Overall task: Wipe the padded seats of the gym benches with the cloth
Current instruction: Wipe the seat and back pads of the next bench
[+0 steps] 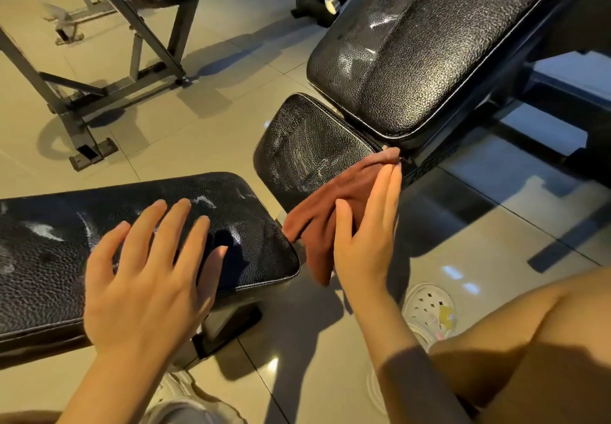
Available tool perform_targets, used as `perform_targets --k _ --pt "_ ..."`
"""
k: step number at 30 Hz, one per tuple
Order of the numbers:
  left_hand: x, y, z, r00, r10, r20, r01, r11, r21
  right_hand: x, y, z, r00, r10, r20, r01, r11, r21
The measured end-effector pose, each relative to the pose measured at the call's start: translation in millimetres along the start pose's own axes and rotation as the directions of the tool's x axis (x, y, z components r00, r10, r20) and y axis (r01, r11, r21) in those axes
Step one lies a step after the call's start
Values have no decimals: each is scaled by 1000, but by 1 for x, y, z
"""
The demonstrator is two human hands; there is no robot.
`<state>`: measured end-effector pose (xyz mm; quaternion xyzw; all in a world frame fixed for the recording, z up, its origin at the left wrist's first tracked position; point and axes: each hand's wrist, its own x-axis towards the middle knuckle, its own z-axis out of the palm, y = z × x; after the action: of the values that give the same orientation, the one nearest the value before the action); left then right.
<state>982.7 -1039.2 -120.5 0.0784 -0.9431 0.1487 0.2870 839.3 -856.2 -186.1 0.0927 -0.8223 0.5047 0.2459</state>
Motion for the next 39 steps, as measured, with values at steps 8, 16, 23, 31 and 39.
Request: perform_targets --k 8,16,23,31,39 --pt "1 -1 4 1000 -23 16 24 999 -23 -68 5 24 996 75 50 -74 997 -16" --pt "-1 2 -5 991 75 -111 -70 996 51 -59 7 17 998 54 -14 -54 998 14" --pt "-1 3 -2 995 31 -90 -30 999 13 -45 -10 -14 984 173 -32 -167 976 141" --pt "11 59 -17 986 162 50 -119 871 -477 0 -62 -93 997 18 69 -39 952 304" --pt "23 112 7 841 101 532 531 41 -847 32 -68 -146 980 -104 172 25 911 412"
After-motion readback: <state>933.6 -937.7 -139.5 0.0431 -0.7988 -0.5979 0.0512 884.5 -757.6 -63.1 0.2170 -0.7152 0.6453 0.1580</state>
